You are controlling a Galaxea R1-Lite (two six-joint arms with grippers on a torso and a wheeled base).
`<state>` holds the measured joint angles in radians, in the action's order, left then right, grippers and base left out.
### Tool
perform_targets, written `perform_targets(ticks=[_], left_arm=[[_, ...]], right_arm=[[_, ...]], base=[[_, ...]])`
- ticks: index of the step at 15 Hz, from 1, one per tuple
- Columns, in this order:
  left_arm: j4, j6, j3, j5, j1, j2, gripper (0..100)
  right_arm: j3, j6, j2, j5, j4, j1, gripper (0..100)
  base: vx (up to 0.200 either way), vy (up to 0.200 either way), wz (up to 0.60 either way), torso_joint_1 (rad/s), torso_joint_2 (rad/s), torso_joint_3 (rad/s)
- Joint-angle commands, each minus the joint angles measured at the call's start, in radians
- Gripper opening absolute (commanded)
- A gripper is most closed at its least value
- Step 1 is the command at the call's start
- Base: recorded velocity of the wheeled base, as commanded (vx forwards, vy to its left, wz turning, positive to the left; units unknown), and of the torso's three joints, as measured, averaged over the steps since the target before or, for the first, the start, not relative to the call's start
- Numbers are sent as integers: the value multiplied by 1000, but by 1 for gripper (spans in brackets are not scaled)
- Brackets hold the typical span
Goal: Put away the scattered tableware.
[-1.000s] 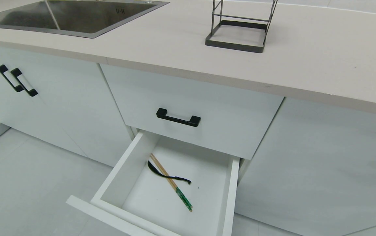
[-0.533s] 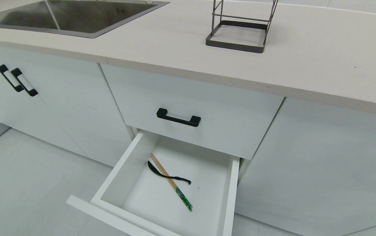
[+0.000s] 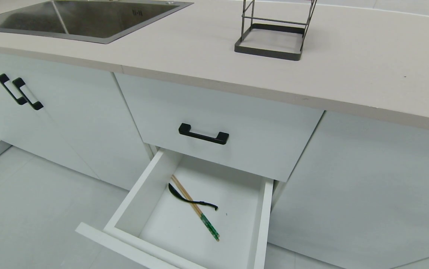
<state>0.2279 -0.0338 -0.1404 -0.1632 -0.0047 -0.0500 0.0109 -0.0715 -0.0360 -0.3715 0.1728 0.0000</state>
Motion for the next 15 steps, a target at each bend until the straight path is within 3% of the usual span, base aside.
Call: perform_targets(ticks=[1,2,4,6,7,9,12,15], left_arm=[[-61,23,-217,-62,-29,-199,100],[-177,23,-263,-111,-49,-268,100],[-268,23,-263,-206,-54,-396,100],[-315,20,-257,-237,-63,-495,100],[-410,11,-257,-243,-123,-580,100],[-487,11,-243,-234,-222,-689,100],[-504,11,-183,-236,-288,-814,100],[-506,12,-174,-226,-316,-987,100]], right_arm=[[-11,2,36,25,-21,0,100],[-11,4,36,69,-30,-2,100],[-11,12,36,167,-119,-2,100],[-11,33,36,240,-125,0,100],[-11,48,36,329,-188,-2,100],[-11,58,36,348,-176,0,100],[-11,59,36,348,-176,0,100],[-11,59,36,348,-176,0,100]], base=[[0,0,0,0,0,0],[0,0,0,0,0,0],[0,0,0,0,0,0],[0,0,0,0,0,0],[0,0,0,0,0,0],[0,0,0,0,0,0],[0,0,0,0,0,0],[0,0,0,0,0,0]])
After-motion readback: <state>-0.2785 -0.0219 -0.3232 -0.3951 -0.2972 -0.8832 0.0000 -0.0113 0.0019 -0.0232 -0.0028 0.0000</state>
